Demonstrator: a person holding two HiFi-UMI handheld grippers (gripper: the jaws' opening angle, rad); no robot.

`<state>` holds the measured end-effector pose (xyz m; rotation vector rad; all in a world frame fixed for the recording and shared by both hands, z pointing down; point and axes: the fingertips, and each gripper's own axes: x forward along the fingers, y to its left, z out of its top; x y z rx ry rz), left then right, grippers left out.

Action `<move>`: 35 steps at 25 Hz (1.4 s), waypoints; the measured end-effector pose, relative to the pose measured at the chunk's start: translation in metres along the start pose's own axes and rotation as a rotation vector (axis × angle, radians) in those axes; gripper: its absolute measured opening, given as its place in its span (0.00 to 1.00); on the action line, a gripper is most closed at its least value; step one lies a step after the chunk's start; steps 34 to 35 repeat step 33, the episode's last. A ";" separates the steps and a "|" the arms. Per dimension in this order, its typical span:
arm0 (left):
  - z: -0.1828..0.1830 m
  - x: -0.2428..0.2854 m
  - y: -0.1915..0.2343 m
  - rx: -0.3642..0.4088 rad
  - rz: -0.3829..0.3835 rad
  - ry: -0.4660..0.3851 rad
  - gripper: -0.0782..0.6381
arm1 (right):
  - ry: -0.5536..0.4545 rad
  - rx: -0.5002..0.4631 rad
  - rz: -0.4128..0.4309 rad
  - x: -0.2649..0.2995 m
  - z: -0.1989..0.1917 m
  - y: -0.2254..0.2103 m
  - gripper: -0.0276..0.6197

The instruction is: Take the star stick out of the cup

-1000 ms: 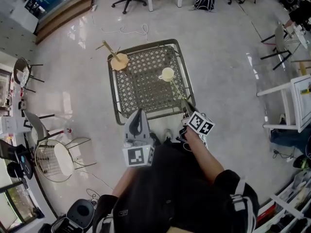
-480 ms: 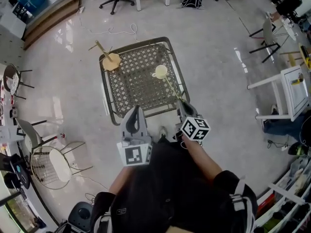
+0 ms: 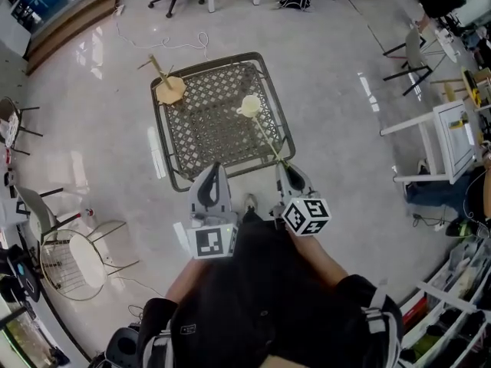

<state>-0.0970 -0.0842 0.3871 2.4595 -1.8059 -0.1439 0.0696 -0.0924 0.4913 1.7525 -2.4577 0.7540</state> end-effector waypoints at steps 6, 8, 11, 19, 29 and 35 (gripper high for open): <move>-0.001 -0.008 0.006 -0.012 -0.009 0.005 0.13 | 0.005 -0.029 -0.006 -0.007 -0.005 0.014 0.08; -0.003 -0.009 0.006 -0.017 -0.015 0.009 0.13 | 0.007 -0.034 -0.007 -0.009 -0.008 0.016 0.08; -0.006 -0.013 0.005 -0.020 -0.025 0.015 0.13 | 0.006 -0.037 -0.013 -0.012 -0.011 0.017 0.08; -0.005 -0.013 0.008 -0.014 -0.026 0.007 0.13 | 0.007 -0.040 -0.017 -0.011 -0.012 0.018 0.08; -0.002 -0.012 0.010 -0.011 -0.011 0.005 0.13 | 0.018 -0.044 0.009 -0.006 -0.012 0.023 0.08; -0.003 -0.010 0.010 -0.008 -0.016 0.011 0.13 | 0.025 -0.046 0.011 -0.004 -0.013 0.022 0.08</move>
